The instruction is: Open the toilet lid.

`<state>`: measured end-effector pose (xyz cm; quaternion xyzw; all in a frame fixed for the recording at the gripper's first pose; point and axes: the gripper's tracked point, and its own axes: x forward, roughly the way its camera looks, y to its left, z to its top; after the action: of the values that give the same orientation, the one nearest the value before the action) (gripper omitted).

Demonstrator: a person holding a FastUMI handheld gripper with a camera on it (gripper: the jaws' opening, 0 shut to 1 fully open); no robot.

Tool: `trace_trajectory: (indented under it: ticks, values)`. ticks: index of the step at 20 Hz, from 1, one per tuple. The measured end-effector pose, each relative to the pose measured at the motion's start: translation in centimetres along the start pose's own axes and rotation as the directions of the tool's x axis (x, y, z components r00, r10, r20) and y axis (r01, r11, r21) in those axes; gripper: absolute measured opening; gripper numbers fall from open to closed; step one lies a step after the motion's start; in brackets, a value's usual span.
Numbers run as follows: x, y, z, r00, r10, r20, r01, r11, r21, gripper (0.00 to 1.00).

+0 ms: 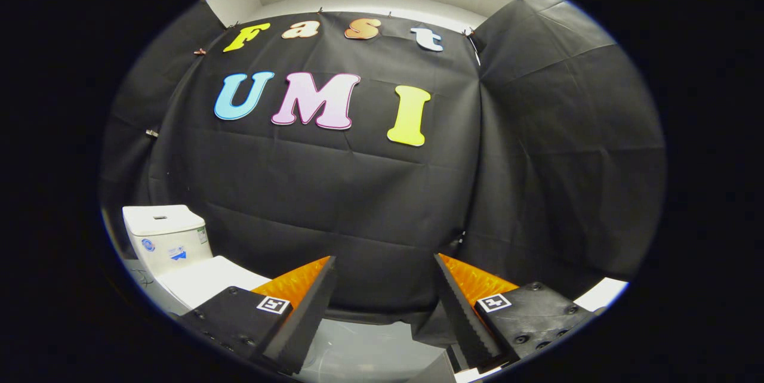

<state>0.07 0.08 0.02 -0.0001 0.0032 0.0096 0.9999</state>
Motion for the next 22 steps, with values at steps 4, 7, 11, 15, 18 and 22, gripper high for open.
trace_trajectory:
  ticks: [4, 7, 11, 15, 18, 22]
  values:
    - [-0.05, 0.01, -0.03, 1.000, 0.000, -0.007, 0.000, 1.000, 0.008, 0.98]
    - [-0.04, 0.08, -0.08, 1.000, 0.001, -0.007, -0.001, 1.000, 0.012, 0.98]
    - [-0.03, 0.10, -0.08, 1.000, 0.009, -0.008, -0.009, 1.000, 0.011, 0.98]
    - [-0.01, 0.14, -0.11, 1.000, 0.011, -0.009, -0.011, 1.000, 0.013, 0.98]
    - [-0.03, 0.17, -0.10, 1.000, 0.013, -0.010, -0.013, 1.000, 0.010, 0.98]
    - [0.00, 0.21, -0.13, 1.000, 0.015, -0.010, -0.015, 1.000, 0.011, 0.98]
